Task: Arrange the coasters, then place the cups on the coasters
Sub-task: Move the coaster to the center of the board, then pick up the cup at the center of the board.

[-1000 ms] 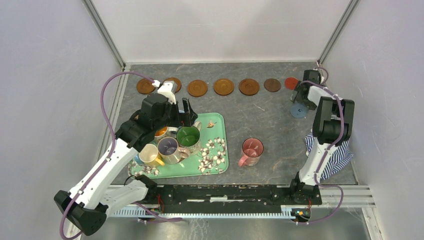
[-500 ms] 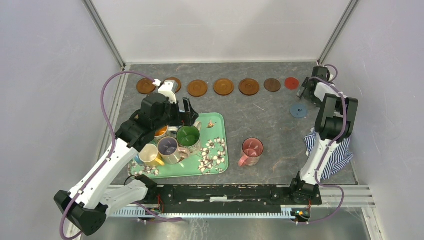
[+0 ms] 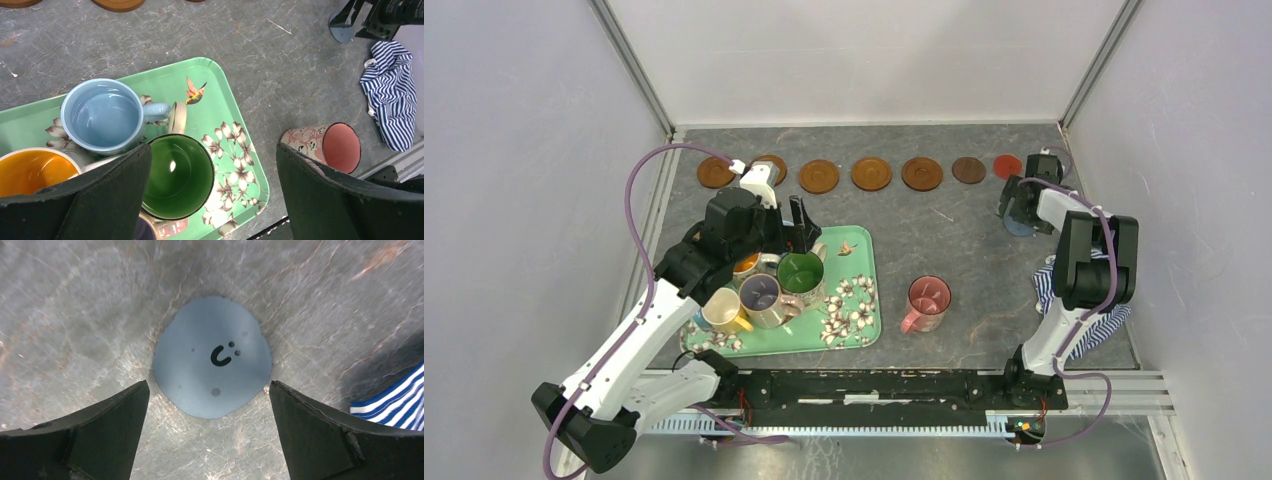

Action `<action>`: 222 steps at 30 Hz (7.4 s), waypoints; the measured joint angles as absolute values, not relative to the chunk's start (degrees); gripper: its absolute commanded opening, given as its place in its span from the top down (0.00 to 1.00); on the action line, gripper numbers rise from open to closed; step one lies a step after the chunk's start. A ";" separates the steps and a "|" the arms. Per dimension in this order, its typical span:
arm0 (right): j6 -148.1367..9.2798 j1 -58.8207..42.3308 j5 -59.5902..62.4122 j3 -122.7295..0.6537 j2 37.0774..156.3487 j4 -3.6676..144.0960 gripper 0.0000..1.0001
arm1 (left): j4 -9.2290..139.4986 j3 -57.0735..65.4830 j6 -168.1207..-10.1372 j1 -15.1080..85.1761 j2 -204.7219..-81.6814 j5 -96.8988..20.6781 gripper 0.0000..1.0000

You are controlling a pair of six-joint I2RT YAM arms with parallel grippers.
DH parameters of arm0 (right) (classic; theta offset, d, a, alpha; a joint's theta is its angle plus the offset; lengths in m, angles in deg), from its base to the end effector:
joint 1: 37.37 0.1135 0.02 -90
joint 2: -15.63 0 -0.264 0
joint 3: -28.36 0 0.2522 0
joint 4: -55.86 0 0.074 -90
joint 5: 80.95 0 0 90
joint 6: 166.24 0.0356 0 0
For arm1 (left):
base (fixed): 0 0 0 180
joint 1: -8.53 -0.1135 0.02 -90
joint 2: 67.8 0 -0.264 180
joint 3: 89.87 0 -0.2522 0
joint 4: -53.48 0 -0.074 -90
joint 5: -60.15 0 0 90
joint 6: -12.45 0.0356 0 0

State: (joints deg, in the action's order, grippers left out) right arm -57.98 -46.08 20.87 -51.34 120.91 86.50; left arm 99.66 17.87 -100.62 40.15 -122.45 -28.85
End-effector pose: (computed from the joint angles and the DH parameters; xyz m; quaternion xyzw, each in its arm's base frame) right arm 0.3721 -0.0644 0.1688 0.2510 0.9186 -0.0741 0.2962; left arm 0.1739 -0.1064 0.3527 0.0596 0.8576 -0.2279 0.4571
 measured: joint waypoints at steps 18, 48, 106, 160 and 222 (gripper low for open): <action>-58.05 -46.45 19.47 -46.66 119.84 82.96 0.10 | 99.66 17.96 -100.62 40.15 -122.34 -28.90 0.00; -57.00 -51.83 19.29 -69.80 135.88 88.06 0.19 | 99.66 18.68 -100.01 40.15 -122.32 -28.20 0.00; -58.29 -54.78 18.09 -96.54 153.84 87.77 0.02 | 99.69 18.68 -98.96 40.15 -124.33 -25.55 0.00; -52.47 -34.48 10.09 -26.31 80.80 78.29 0.02 | 95.49 16.82 -106.46 78.90 -141.03 -15.02 0.00; -54.66 -34.48 7.29 -25.76 71.31 83.07 0.02 | 94.13 5.07 -106.91 86.88 -170.29 -5.80 0.98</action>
